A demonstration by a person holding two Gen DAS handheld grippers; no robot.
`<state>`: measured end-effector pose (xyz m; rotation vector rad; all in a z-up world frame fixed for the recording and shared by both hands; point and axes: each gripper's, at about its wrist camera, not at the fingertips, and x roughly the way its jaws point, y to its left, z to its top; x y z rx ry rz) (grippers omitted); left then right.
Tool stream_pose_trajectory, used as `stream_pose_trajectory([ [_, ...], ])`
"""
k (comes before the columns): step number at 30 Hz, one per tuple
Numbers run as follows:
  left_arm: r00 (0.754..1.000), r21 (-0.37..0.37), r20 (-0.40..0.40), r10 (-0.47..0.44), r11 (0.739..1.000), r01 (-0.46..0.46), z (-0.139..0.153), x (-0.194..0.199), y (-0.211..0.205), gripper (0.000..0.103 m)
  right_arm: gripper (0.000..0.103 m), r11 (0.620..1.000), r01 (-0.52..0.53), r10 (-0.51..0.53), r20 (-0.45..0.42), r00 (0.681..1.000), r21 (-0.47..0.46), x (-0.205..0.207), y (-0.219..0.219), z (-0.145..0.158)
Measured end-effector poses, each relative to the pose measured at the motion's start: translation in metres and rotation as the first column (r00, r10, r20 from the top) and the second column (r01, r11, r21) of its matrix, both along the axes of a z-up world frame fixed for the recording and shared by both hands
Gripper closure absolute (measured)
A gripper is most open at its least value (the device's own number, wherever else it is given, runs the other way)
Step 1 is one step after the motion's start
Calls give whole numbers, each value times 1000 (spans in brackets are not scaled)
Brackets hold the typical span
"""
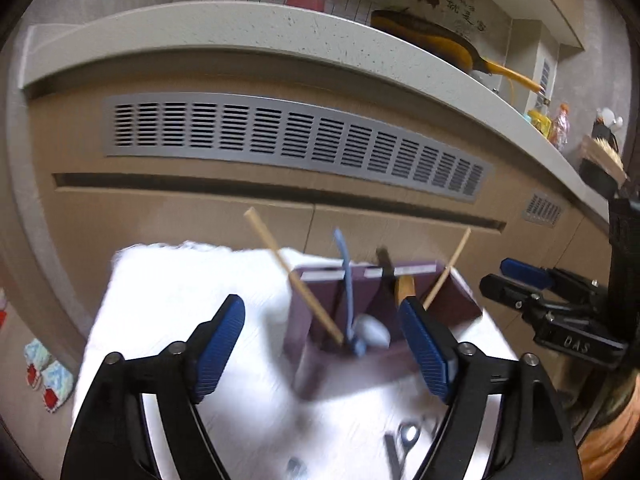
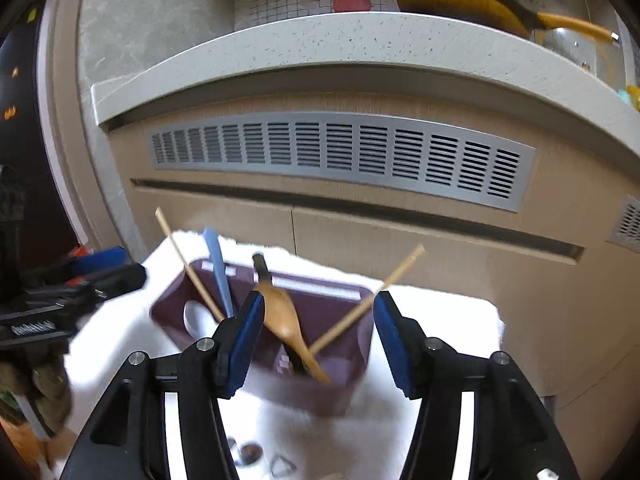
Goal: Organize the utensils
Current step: 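Move both open grippers back over the remaining utensils, then grasp the white-ball-handled spoon with the left gripper while the right gripper grasps a dark metal utensil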
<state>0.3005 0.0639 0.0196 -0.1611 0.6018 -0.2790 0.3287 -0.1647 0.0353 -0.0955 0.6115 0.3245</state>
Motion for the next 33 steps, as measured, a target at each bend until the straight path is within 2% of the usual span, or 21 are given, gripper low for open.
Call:
stream_pose_trajectory([
  [3, 1000, 69, 2, -17, 997, 17, -15, -31, -1, 20, 43, 999, -22, 21, -28, 999, -31, -21, 0, -13],
  [6, 998, 134, -27, -58, 989, 61, -35, -61, -5, 20, 39, 997, -54, 49, -85, 995, -63, -48, 2, -37],
  [8, 994, 136, -63, -90, 986, 98, -47, -80, -7, 20, 37, 994, -72, 62, -119, 991, -82, -63, 3, -51],
  [12, 970, 108, -166, -179, 974, 199, -74, -116, -16, 20, 36, 987, -99, 77, -170, 982, -124, -96, 6, -81],
  [15, 954, 112, -189, -231, 960, 255, -86, -137, -29, 21, 36, 989, -89, 65, -194, 979, -117, -112, 2, -92],
  [19, 953, 139, -165, -255, 950, 278, -89, -146, -51, 43, 36, 998, -23, 12, -209, 978, -52, -121, -14, -94],
  [21, 952, 155, -166, -258, 946, 284, -91, -141, -61, 46, 36, 999, -2, -5, -204, 979, -34, -126, -20, -94],
  [25, 935, 159, -249, -250, 942, 295, -107, -123, -72, 60, 36, 1000, 2, -6, -194, 981, -20, -138, -25, -94],
  [30, 934, 162, -273, -231, 946, 282, -112, -118, -76, 64, 36, 1000, -3, -1, -181, 984, -24, -149, -26, -97],
  [33, 939, 166, -255, -232, 946, 279, -111, -120, -80, 81, 36, 1000, -10, 6, -184, 983, -22, -152, -24, -98],
])
